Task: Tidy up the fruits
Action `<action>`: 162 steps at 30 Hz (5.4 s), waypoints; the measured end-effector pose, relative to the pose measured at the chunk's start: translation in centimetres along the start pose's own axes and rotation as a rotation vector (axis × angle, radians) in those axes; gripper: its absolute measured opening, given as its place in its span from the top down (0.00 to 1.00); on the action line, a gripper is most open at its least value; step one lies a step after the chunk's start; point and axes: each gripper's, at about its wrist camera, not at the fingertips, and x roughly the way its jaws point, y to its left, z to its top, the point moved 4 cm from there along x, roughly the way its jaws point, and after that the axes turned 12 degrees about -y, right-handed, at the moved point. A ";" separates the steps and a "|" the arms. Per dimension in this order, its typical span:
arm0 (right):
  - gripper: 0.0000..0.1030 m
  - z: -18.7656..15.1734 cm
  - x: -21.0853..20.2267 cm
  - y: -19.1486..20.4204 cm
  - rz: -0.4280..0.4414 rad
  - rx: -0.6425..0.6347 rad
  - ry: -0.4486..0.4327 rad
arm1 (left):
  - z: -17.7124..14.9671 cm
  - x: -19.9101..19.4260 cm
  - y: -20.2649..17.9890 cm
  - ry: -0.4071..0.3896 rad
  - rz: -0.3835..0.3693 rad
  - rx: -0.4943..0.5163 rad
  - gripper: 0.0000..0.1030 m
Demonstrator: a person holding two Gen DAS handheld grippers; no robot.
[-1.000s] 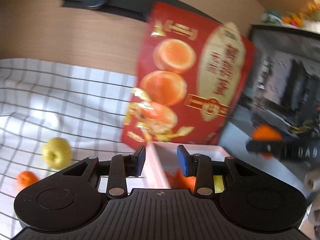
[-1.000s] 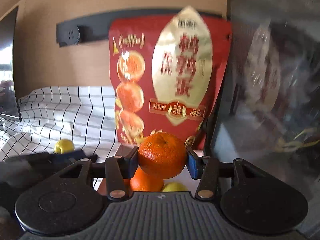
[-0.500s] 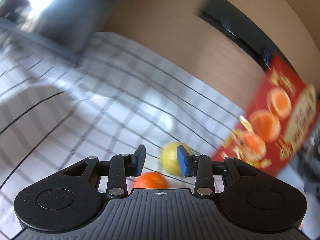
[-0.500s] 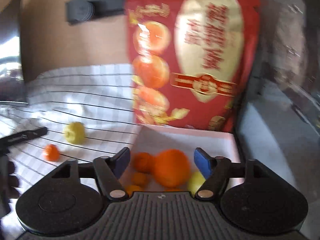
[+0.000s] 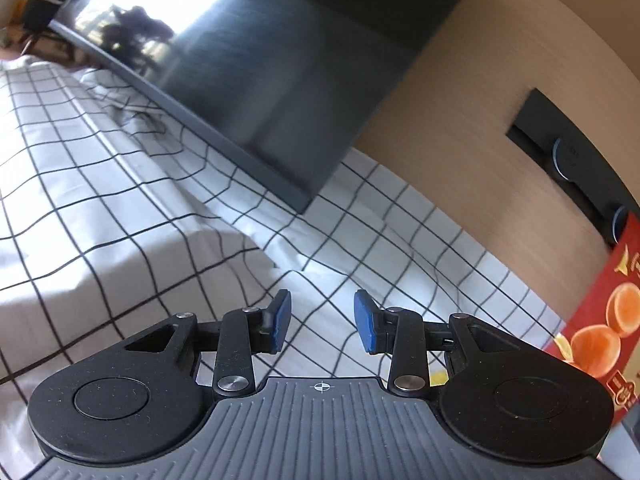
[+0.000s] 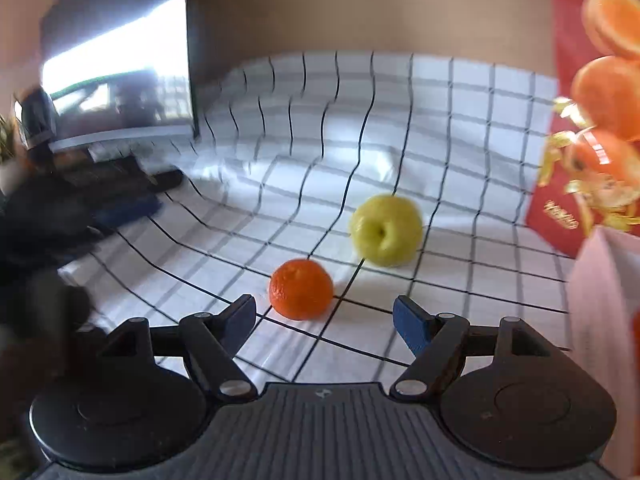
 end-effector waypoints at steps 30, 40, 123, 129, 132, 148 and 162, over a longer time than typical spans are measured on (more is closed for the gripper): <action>0.59 -8.4 -20.2 -10.4 -0.098 -0.059 -0.003 | -8.0 7.1 -17.1 0.380 -0.198 0.606 0.61; 0.58 -9.6 -20.1 -13.4 -0.144 0.008 -0.046 | -10.9 6.7 -19.5 0.406 -0.201 0.841 0.43; 0.21 -10.4 -20.1 -15.6 -0.126 0.221 -0.053 | -14.3 -8.2 -20.2 0.367 -0.714 0.694 0.66; 0.21 -10.5 -20.1 -15.6 -0.121 0.224 -0.044 | -15.1 -10.5 -19.3 0.370 -0.751 0.679 0.65; 0.21 -10.5 -20.0 -15.5 -0.119 0.220 -0.036 | -15.0 -11.6 -19.4 0.371 -0.785 0.705 0.65; 0.21 -10.5 -19.7 -15.8 -0.118 0.226 -0.016 | -16.2 -14.7 -19.2 0.270 -0.724 0.947 0.58; 0.21 -10.4 -19.7 -15.8 -0.115 0.226 -0.014 | -16.7 -11.7 -18.8 0.323 -0.679 0.934 0.28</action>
